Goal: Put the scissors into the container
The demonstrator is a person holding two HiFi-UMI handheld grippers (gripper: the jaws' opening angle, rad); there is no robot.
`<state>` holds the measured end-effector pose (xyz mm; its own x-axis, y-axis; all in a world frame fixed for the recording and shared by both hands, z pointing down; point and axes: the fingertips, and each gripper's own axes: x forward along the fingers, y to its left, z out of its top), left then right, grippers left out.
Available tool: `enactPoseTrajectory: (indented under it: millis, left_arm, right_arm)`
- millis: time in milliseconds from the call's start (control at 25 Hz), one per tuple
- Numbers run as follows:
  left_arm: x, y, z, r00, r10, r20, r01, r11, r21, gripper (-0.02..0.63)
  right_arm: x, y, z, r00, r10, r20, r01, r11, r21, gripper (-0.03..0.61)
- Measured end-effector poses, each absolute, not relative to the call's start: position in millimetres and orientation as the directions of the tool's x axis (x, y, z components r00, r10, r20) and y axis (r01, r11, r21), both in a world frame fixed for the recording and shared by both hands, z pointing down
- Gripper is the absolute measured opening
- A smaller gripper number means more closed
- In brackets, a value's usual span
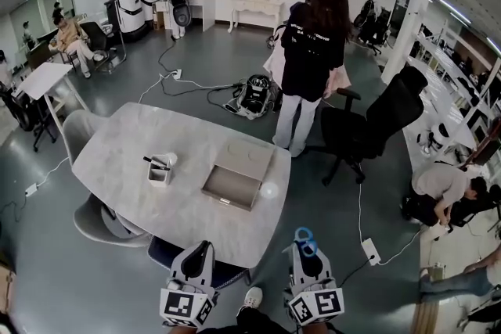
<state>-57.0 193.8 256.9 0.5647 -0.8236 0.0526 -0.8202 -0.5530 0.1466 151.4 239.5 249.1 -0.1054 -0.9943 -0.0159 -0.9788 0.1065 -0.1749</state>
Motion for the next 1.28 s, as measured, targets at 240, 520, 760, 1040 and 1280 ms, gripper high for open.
enactPoseTrajectory:
  millis: [240,520,760,1040,1280]
  left_arm:
    - [-29,151,262,0.547,-0.834,0.064,-0.832,-0.535,0.148,0.034]
    - [-9,119,264,0.515,-0.855,0.059,-0.852,-0.503,0.146,0.034]
    - [-21,106,267,0.481,-0.873,0.083,-0.872,-0.466,0.153,0.034]
    - [-30,83,267,0.488,-0.868,0.09,-0.867,-0.471,0.16,0.034]
    - [-32,51,271,0.527,-0.846,0.085,-0.844,-0.509,0.169,0.034]
  right_arm:
    - [180,193,255,-0.13,-0.991,-0.009,-0.975,0.13,-0.18,0.04]
    - [198,152,262,-0.178,-0.984,-0.002,-0.967,0.175,-0.185,0.04]
    - [190,125,265,-0.215,-0.976,0.011,-0.959,0.209,-0.193,0.04]
    - [183,101,266,-0.215,-0.976,0.02,-0.96,0.208,-0.189,0.04]
    - [172,72,266,-0.194,-0.981,0.024,-0.966,0.187,-0.176,0.04]
